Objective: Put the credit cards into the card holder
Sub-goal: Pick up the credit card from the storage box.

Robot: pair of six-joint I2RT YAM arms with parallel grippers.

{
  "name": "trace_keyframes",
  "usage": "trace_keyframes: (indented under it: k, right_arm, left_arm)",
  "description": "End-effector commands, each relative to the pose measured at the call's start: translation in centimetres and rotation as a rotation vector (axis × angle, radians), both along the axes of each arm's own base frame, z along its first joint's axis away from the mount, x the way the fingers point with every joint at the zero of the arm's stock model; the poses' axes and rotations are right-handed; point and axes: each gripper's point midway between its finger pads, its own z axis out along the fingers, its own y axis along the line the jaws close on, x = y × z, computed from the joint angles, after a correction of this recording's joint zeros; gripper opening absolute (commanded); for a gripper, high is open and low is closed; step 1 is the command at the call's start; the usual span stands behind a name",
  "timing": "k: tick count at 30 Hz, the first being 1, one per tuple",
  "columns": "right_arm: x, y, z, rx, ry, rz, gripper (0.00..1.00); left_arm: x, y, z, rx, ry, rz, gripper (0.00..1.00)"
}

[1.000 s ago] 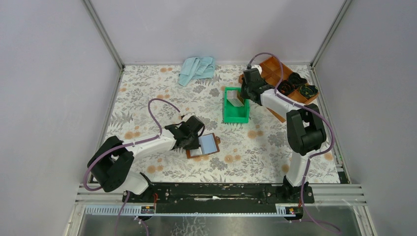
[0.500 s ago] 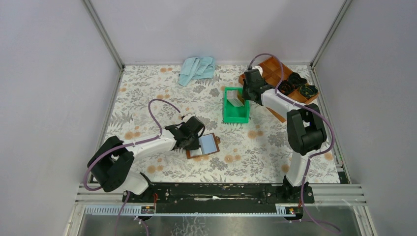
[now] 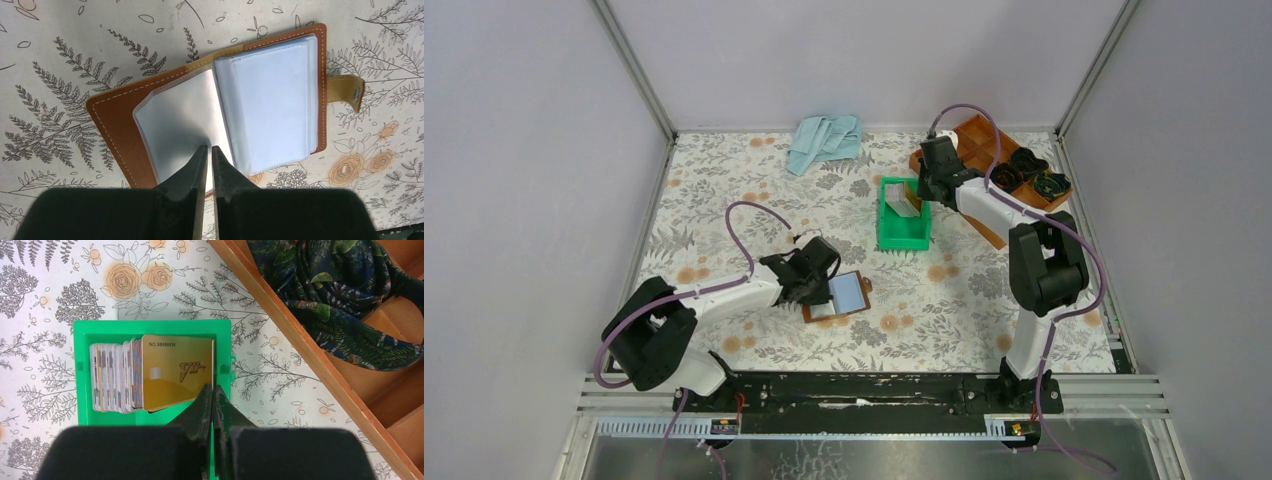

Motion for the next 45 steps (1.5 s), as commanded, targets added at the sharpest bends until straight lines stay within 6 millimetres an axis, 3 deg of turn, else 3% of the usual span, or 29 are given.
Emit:
trace_keyframes:
  k: [1,15,18,28,34,45]
  right_arm:
    - [0.3,-0.5,4.9,-0.002,-0.097,-0.005,0.0]
    - [-1.7,-1.7,7.9,-0.013,-0.155,-0.001,0.0]
    - [-2.8,-1.9,9.6,0.008,-0.194,0.005,0.0]
    - [-8.7,-1.6,12.2,0.141,-0.244,0.091,0.0]
    - [-12.1,-0.2,13.0,0.252,-0.224,0.172,0.0]
    - [-18.3,3.6,10.9,0.473,-0.079,0.387,0.0]
  left_arm:
    - [0.2,-0.4,0.0,-0.019,-0.021,-0.011,0.14]
    - [0.3,-0.6,0.2,-0.025,-0.028,-0.016,0.14]
    - [0.3,-0.5,0.2,-0.022,-0.028,-0.017,0.14]
    - [0.2,-0.4,0.2,-0.021,-0.033,-0.015,0.14]
    - [0.2,-0.3,0.3,-0.025,-0.035,-0.013,0.14]
    - [0.3,-0.2,1.3,-0.036,-0.072,-0.034,0.15]
